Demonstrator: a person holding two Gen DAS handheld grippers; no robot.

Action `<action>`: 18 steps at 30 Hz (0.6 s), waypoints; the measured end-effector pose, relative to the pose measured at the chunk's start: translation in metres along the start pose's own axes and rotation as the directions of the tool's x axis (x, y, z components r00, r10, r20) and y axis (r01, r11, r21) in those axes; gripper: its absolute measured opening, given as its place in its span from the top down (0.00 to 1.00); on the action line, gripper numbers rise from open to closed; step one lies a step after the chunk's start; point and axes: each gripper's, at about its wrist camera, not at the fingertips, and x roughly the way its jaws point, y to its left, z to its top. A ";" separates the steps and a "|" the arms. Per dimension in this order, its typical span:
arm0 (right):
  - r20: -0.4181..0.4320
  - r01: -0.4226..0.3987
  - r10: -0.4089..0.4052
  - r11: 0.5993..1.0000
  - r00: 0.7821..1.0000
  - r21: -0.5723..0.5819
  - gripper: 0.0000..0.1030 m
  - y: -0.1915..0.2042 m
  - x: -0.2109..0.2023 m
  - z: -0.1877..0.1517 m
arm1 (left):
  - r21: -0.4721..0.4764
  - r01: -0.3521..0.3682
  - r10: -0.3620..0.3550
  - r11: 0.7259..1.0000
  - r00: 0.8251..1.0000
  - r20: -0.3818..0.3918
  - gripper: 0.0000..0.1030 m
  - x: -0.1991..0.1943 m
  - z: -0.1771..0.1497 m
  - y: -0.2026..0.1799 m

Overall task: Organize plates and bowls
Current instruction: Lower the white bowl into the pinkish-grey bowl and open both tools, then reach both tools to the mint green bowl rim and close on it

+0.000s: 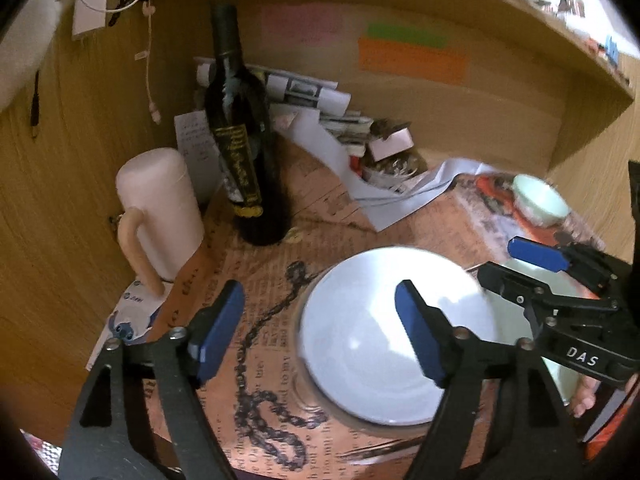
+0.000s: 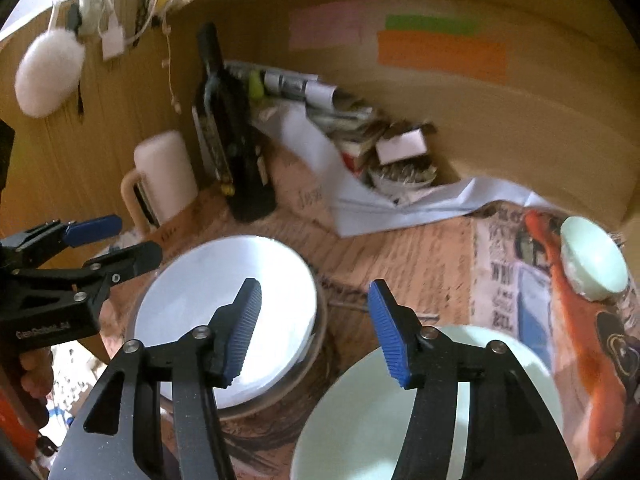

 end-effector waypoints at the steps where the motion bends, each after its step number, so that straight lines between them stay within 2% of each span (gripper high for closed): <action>1: 0.011 0.003 -0.003 1.000 1.000 0.004 0.49 -0.003 -0.004 0.001 | -0.005 0.019 -0.019 1.000 1.000 0.000 0.17 -0.001 0.004 -0.002; 5: 0.058 0.039 -0.042 0.999 0.997 0.036 0.48 -0.023 -0.019 0.007 | 0.018 0.065 -0.065 0.998 0.998 0.015 0.17 -0.004 0.015 -0.019; 11: 0.100 0.137 -0.149 0.984 0.984 0.112 0.45 -0.071 -0.043 0.012 | 0.085 0.147 -0.147 0.985 0.989 0.001 0.15 0.005 0.033 -0.060; 15: 0.119 0.219 -0.241 0.960 0.963 0.173 0.37 -0.108 -0.059 0.011 | 0.118 0.191 -0.190 0.974 0.982 -0.022 0.15 0.018 0.045 -0.089; 18: 0.127 0.313 -0.341 0.929 0.931 0.199 0.37 -0.132 -0.068 0.011 | 0.126 0.220 -0.216 0.967 0.975 -0.044 0.15 0.033 0.057 -0.110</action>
